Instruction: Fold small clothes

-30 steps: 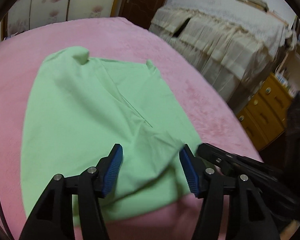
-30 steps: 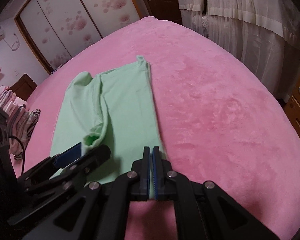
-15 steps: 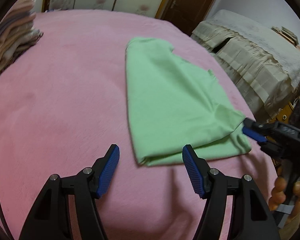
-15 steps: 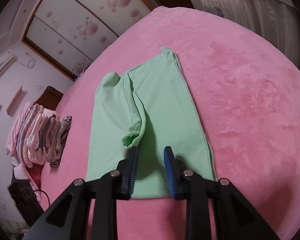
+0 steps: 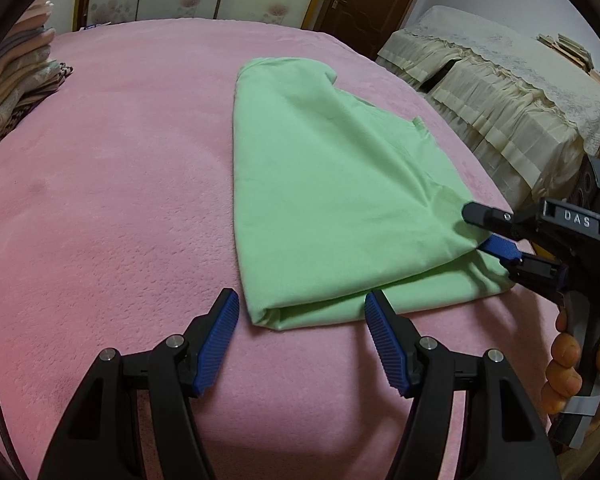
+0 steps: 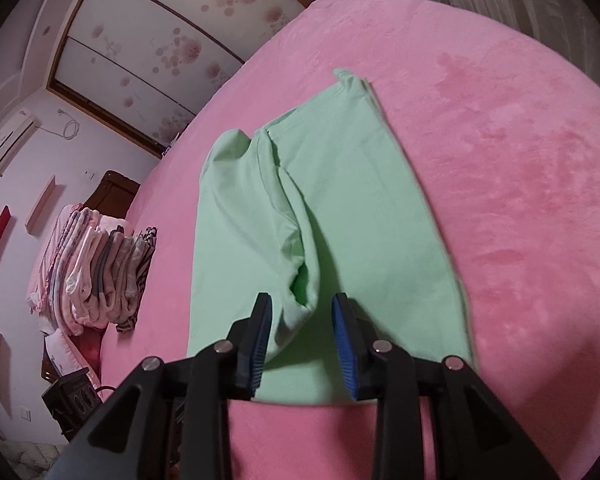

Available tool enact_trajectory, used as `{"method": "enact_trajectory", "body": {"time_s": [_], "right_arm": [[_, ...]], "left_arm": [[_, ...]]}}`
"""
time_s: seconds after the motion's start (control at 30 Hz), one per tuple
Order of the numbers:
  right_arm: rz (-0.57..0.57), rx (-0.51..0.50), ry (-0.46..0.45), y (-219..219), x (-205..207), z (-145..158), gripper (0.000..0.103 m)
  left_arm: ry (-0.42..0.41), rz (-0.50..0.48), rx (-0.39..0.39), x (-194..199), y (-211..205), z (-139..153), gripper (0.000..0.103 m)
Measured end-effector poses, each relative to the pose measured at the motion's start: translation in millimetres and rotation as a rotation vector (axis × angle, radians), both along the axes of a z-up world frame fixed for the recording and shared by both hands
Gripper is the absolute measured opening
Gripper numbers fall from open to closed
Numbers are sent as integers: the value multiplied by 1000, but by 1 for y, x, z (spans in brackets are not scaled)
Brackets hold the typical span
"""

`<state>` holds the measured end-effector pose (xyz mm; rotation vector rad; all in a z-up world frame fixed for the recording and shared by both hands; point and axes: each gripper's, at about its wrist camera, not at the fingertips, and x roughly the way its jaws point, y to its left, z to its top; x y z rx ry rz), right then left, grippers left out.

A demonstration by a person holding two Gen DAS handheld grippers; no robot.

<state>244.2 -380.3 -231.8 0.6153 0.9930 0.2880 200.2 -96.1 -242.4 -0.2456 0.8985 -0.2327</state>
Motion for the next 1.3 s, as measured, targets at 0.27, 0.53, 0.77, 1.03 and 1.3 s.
{"method": "enact_trajectory", "body": {"time_s": [0.27,0.53,0.77,1.03,1.3], "right_arm": [[39,-225,-146,17,-9,42,4],[-92,-361,-141,-19,-55,35,4],[-140,-208,-44,-38,-60,2,6],[-201,-80,-21,-68,-78,4,21],[-255,-154,-16,-74,-81,9,21]], "left_arm": [[30,39,51,5,-6,-5,64],[29,50,62,3,-8,-5,64],[35,68,49,2,-2,-3,64],[33,105,-3,1,10,-1,64],[61,91,27,-4,9,0,64]]}}
